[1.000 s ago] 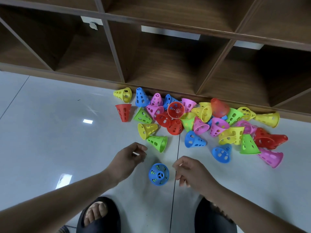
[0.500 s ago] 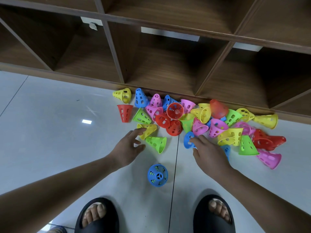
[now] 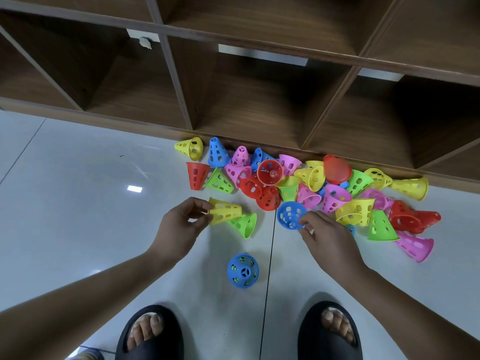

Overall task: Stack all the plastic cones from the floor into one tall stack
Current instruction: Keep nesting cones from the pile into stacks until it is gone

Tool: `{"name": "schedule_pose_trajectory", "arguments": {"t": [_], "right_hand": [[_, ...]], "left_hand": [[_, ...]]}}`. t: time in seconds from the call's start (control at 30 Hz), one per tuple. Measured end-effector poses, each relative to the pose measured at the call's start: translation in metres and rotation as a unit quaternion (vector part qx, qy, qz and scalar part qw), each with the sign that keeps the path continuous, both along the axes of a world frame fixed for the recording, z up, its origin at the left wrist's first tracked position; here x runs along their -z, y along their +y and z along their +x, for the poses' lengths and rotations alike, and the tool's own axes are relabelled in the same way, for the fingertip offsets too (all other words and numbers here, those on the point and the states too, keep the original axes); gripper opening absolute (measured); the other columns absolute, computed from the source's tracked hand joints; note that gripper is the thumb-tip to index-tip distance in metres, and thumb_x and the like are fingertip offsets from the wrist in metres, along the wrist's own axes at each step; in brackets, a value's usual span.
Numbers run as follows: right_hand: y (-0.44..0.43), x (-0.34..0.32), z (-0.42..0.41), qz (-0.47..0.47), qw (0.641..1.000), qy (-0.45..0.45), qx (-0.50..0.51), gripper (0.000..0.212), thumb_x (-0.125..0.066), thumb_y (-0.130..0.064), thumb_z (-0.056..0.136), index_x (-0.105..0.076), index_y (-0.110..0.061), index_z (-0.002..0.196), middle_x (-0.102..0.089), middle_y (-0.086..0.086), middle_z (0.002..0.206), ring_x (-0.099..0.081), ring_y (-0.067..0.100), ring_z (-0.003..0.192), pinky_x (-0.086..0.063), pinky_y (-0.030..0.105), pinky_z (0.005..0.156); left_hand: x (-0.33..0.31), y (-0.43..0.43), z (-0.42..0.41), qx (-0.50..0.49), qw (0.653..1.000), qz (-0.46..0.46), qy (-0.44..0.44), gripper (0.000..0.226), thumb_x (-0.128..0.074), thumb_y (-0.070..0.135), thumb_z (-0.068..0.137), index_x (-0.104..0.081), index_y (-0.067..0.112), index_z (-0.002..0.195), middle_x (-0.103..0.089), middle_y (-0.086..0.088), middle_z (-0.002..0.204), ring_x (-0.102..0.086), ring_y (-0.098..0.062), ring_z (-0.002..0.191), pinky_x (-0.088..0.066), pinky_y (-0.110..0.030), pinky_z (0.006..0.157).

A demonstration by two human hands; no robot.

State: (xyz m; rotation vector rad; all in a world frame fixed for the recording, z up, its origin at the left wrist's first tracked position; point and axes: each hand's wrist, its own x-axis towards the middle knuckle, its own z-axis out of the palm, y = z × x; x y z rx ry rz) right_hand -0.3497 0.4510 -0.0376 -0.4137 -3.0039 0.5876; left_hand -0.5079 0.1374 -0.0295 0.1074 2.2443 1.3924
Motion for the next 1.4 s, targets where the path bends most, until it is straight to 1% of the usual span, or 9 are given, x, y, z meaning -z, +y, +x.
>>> {"name": "schedule_pose_trajectory", "arguments": {"t": [0.23, 0.33, 0.43, 0.53, 0.7, 0.83, 1.1, 1.23, 1.4], "right_hand": [[-0.008, -0.006, 0.018, -0.166, 0.982, 0.014, 0.088, 0.016, -0.07, -0.026, 0.1, -0.058, -0.029, 0.09, -0.057, -0.005, 0.064, -0.057, 0.018, 0.059, -0.051, 0.041, 0.055], [-0.012, -0.011, 0.022, -0.261, 0.955, 0.004, 0.138, 0.016, -0.067, -0.025, 0.102, -0.06, -0.029, 0.089, -0.062, 0.0, 0.066, -0.062, 0.02, 0.059, -0.051, 0.037, 0.06], [-0.014, -0.017, 0.019, -0.413, 0.889, 0.007, 0.199, 0.017, -0.063, -0.018, 0.105, -0.064, -0.017, 0.088, -0.062, 0.01, 0.067, -0.056, 0.024, 0.057, -0.045, 0.035, 0.057], [-0.019, -0.025, 0.013, -0.571, 0.786, -0.001, 0.239, 0.02, -0.057, -0.013, 0.106, -0.061, -0.008, 0.088, -0.053, 0.014, 0.07, -0.047, 0.026, 0.059, -0.037, 0.035, 0.054], [-0.039, -0.041, 0.011, -0.718, 0.662, -0.077, 0.2, 0.026, -0.045, 0.004, 0.099, -0.062, -0.01, 0.085, -0.038, 0.01, 0.067, -0.04, 0.022, 0.057, -0.031, 0.032, 0.054], [-0.052, -0.039, 0.012, -0.7, 0.686, -0.163, 0.111, 0.008, -0.059, -0.009, 0.095, -0.061, -0.01, 0.087, -0.036, 0.009, 0.067, -0.037, 0.021, 0.058, -0.028, 0.032, 0.057], [-0.072, -0.018, 0.019, -0.56, 0.792, -0.232, 0.07, 0.017, -0.057, -0.021, 0.106, -0.063, -0.014, 0.092, -0.064, 0.007, 0.072, -0.055, 0.022, 0.063, -0.041, 0.03, 0.057], [-0.079, -0.012, 0.022, -0.538, 0.794, -0.266, 0.097, 0.012, -0.059, -0.019, 0.104, -0.063, -0.009, 0.1, -0.072, 0.01, 0.081, -0.065, 0.025, 0.068, -0.045, 0.037, 0.062], [-0.089, -0.011, 0.026, -0.574, 0.742, -0.302, 0.168, 0.02, -0.063, -0.019, 0.1, -0.06, -0.014, 0.119, -0.074, 0.025, 0.108, -0.078, 0.037, 0.084, -0.058, 0.038, 0.07]], "left_hand": [[-0.041, 0.003, 0.029, 0.017, 0.977, 0.191, -0.096, 0.022, -0.068, -0.001, 0.098, -0.077, 0.017, 0.107, -0.074, -0.024, 0.095, -0.061, -0.021, 0.079, -0.047, -0.031, 0.069], [-0.044, 0.004, 0.042, 0.069, 0.969, 0.201, -0.128, 0.017, -0.071, 0.003, 0.099, -0.078, 0.014, 0.111, -0.071, -0.015, 0.085, -0.056, -0.016, 0.074, -0.046, -0.024, 0.067], [-0.042, 0.01, 0.054, 0.122, 0.967, 0.172, -0.143, 0.013, -0.069, 0.009, 0.099, -0.077, 0.006, 0.109, -0.074, -0.004, 0.083, -0.059, -0.007, 0.071, -0.046, -0.017, 0.066], [-0.037, 0.012, 0.062, 0.137, 0.97, 0.14, -0.146, 0.013, -0.064, 0.003, 0.103, -0.075, 0.002, 0.11, -0.078, -0.001, 0.087, -0.067, -0.003, 0.073, -0.05, -0.014, 0.07], [-0.023, 0.009, 0.065, 0.155, 0.98, 0.07, -0.105, 0.024, -0.064, 0.004, 0.104, -0.077, 0.024, 0.106, -0.079, -0.007, 0.097, -0.074, -0.023, 0.092, -0.059, -0.045, 0.093], [-0.012, 0.007, 0.066, 0.157, 0.984, 0.026, -0.079, 0.026, -0.065, 0.009, 0.103, -0.074, 0.033, 0.103, -0.079, 0.001, 0.096, -0.073, -0.028, 0.09, -0.06, -0.045, 0.09], [0.008, 0.0, 0.065, 0.163, 0.983, -0.032, -0.078, 0.013, -0.077, 0.027, 0.097, -0.07, 0.033, 0.105, -0.077, 0.008, 0.097, -0.074, -0.02, 0.085, -0.059, -0.04, 0.084], [0.015, -0.003, 0.066, 0.15, 0.981, -0.049, -0.112, 0.007, -0.07, 0.024, 0.102, -0.069, 0.027, 0.108, -0.076, 0.005, 0.098, -0.077, -0.015, 0.083, -0.063, -0.038, 0.079], [0.02, -0.004, 0.074, 0.125, 0.976, -0.049, -0.172, 0.006, -0.065, 0.022, 0.104, -0.071, 0.021, 0.105, -0.077, 0.003, 0.103, -0.08, -0.016, 0.085, -0.065, -0.042, 0.084]]}}
